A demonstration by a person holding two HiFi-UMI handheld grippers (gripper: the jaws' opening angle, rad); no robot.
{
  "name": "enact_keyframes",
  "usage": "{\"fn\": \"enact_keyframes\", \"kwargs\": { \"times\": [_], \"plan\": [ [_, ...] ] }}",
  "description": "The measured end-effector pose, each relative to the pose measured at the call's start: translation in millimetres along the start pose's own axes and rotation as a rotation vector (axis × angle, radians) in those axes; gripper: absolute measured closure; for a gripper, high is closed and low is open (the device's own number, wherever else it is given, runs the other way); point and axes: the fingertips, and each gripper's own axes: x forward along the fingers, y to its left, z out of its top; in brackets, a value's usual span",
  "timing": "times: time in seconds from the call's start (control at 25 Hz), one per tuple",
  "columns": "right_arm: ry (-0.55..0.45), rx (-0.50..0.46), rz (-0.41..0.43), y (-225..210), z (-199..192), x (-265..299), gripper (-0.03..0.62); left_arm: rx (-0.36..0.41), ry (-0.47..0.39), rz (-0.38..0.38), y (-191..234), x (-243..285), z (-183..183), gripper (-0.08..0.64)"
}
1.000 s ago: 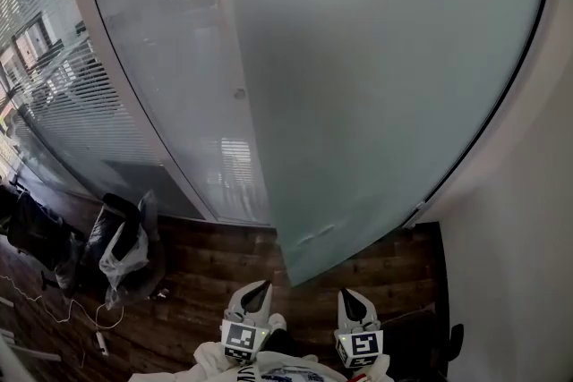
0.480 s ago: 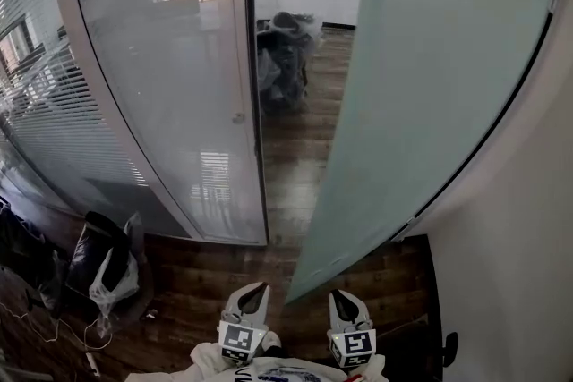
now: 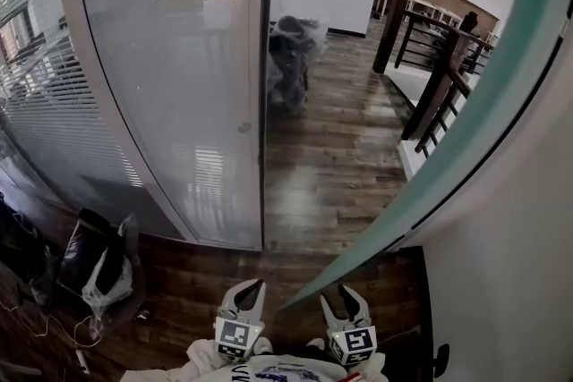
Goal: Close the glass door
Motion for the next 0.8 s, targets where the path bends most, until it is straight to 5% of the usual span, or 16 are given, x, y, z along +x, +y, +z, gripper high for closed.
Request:
{"fn": "enact_keyframes", "kwargs": {
  "times": [0.32,0.44,0.8],
  "plan": [
    [0.015,-0.037,0.032,-1.2,1.6,28.7,0.368,0.017,-0.008,0.022,3.7,5.6,4.6,0.558],
    [0.011,-0.046,0.015,-2.6,2.7,36.9,0.445,0.017,-0.006,0.039,10.2,4.9,4.8,0.557],
    [-0.042,-0.011,0.024,1.2,3.9,45.4,0.459,0.015,0.008,0.051,19.3,-2.2,-1.7,0.558]
  ]
}}
